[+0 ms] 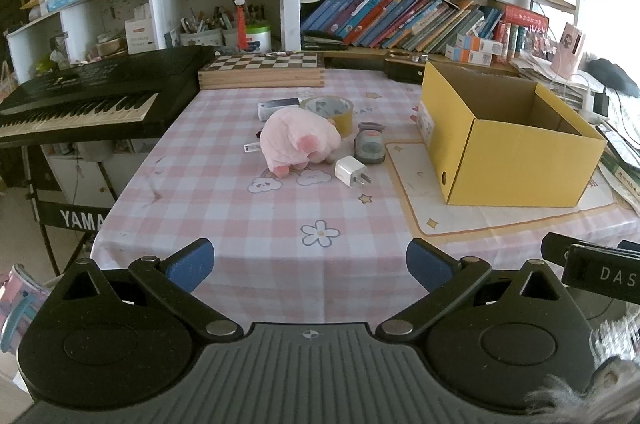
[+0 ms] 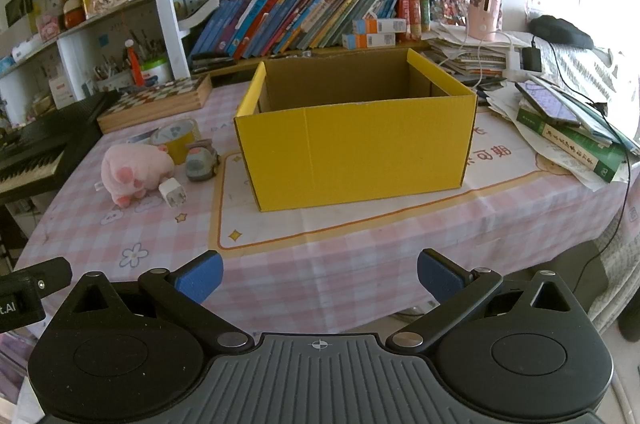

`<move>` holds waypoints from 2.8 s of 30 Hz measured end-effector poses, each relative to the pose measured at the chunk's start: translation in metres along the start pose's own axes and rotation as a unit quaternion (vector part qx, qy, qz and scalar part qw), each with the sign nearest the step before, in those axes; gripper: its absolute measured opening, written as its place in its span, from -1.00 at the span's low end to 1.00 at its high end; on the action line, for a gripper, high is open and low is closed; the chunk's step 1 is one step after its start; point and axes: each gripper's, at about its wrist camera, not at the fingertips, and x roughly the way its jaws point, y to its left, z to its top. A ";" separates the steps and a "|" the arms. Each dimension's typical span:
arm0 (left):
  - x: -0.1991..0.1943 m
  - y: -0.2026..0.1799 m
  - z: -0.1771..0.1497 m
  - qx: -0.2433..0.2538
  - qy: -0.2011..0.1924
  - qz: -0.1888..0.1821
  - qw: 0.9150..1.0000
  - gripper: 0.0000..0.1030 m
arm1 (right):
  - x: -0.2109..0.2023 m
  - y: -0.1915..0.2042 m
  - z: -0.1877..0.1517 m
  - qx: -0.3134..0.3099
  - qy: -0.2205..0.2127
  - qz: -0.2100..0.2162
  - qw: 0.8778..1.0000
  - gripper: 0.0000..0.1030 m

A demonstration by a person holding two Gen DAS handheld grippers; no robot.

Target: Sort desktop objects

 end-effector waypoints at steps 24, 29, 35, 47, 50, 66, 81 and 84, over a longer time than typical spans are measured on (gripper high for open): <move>-0.004 -0.005 -0.002 0.006 -0.001 0.000 1.000 1.00 | -0.001 0.000 -0.002 0.001 -0.001 0.001 1.000 1.00; -0.004 -0.005 -0.002 0.005 -0.001 0.001 1.000 1.00 | 0.000 0.001 -0.001 0.000 0.000 0.002 1.000 1.00; 0.001 -0.005 0.003 0.004 0.002 0.005 1.000 1.00 | 0.001 0.007 0.001 -0.004 0.001 0.003 1.000 1.00; 0.009 0.005 0.011 0.000 -0.001 -0.008 1.000 1.00 | 0.008 0.021 0.008 -0.014 0.003 0.002 1.000 1.00; 0.012 0.009 0.013 -0.002 0.000 -0.001 1.000 1.00 | 0.010 0.027 0.010 -0.018 0.004 0.004 1.000 1.00; 0.015 0.043 0.015 -0.033 -0.001 0.018 0.999 1.00 | 0.021 0.068 0.015 -0.057 0.011 0.062 0.996 1.00; 0.027 0.067 0.017 -0.077 0.000 0.025 0.997 1.00 | 0.035 0.097 0.019 -0.099 0.011 0.109 0.989 1.00; 0.033 0.070 0.021 -0.078 -0.003 0.030 0.997 1.00 | 0.037 0.098 0.025 -0.094 -0.002 0.129 0.987 1.00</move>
